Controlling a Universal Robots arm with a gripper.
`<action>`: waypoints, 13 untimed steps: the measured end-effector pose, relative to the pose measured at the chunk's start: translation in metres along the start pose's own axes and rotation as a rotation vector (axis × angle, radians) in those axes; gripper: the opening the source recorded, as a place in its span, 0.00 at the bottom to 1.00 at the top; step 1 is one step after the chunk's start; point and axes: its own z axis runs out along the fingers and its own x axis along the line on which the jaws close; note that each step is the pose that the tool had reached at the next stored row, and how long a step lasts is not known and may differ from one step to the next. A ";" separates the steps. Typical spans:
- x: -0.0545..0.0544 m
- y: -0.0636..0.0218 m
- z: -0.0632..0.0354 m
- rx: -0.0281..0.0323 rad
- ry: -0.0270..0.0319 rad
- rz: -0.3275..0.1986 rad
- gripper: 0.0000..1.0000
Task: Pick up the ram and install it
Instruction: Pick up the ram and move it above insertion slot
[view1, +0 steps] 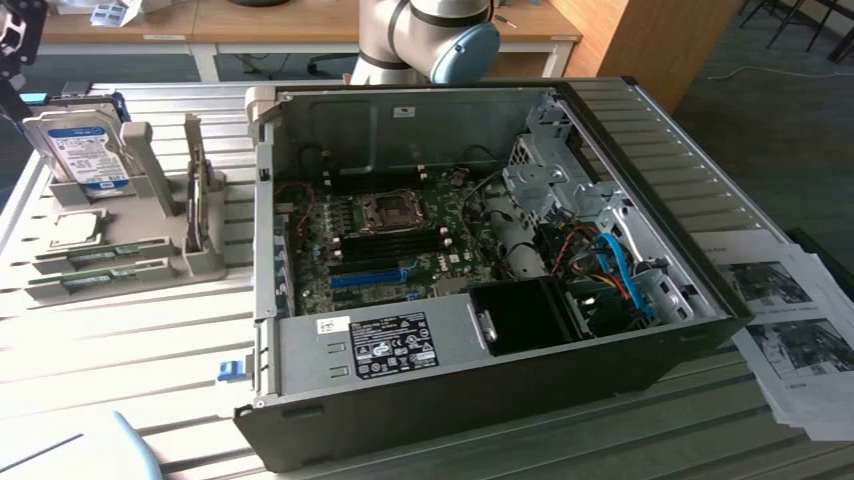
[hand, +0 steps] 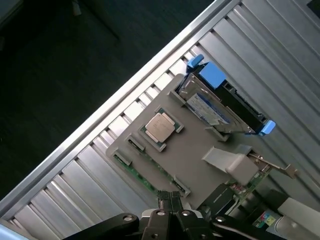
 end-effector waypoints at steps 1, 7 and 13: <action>0.000 0.0000 0.0000 -0.0004 0.0007 -0.015 0.09; 0.000 0.0000 0.0002 -0.0023 0.0048 -0.106 0.09; 0.000 -0.0001 0.0004 -0.0042 0.0088 -0.194 0.09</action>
